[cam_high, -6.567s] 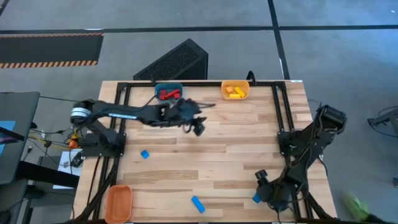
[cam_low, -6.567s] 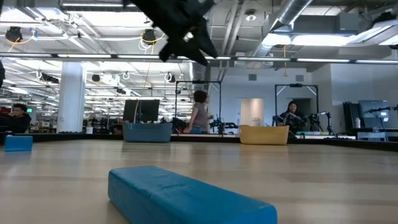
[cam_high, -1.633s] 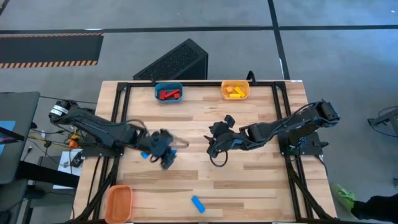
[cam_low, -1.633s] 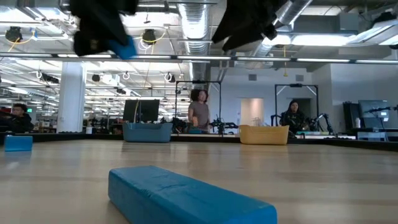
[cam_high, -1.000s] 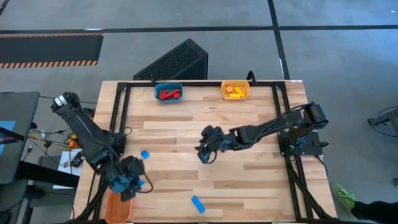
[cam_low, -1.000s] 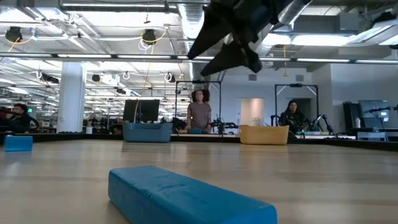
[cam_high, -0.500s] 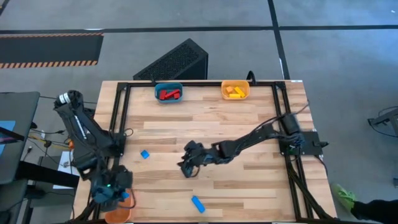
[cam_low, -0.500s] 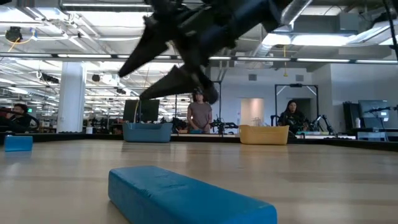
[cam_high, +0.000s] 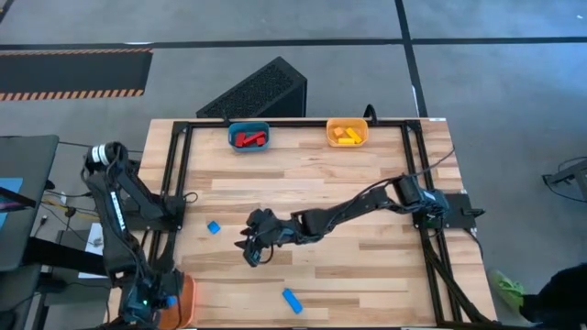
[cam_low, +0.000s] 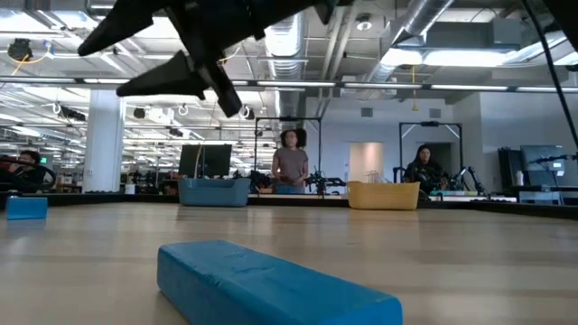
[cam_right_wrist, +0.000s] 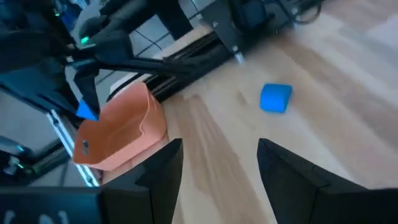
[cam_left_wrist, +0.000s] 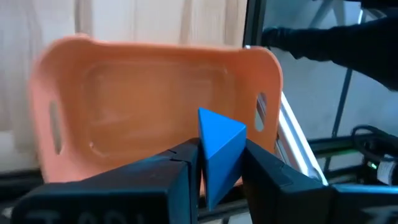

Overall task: Sort & place blocks by color
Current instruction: Put the bottom right blue block into the orange bin, then put the top blue block into the orange bin

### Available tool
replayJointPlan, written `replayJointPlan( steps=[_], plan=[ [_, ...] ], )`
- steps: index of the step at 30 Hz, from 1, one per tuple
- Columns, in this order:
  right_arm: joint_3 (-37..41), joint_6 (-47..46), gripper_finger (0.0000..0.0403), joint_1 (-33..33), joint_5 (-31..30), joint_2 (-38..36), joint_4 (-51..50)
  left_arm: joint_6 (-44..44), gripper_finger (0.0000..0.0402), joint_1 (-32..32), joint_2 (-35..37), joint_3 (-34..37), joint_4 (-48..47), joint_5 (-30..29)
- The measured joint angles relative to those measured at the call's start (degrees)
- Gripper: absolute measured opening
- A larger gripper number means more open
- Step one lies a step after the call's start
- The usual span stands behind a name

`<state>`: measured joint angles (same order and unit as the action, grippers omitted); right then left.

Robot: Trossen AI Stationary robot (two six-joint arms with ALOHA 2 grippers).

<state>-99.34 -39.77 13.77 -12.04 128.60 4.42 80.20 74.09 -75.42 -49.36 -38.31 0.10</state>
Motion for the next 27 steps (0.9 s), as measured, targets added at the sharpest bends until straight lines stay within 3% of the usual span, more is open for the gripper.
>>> replayJointPlan(
  steps=[7, 18, 23, 27],
  plan=[
    [-1.2, 12.1, 0.0225, 0.0, 0.0, -0.9, -1.3, 1.1, 0.0093, 0.3, -0.9, 1.6, 1.6, -1.0],
    [-1.3, 24.3, 0.0239, 2.0, 0.1, -0.9, -1.8, 5.4, 0.0208, -0.2, -0.8, 1.5, 0.5, -1.2],
    [-1.3, 33.9, 0.025, 0.7, 0.0, 0.0, -0.7, 11.1, 0.0228, -1.6, 0.9, 1.4, -0.6, 0.9],
    [-1.3, 38.0, 0.0251, -1.2, 0.4, 0.4, -0.6, 18.1, 0.0227, -2.9, 2.9, 1.4, -5.6, -5.3]
  ],
)
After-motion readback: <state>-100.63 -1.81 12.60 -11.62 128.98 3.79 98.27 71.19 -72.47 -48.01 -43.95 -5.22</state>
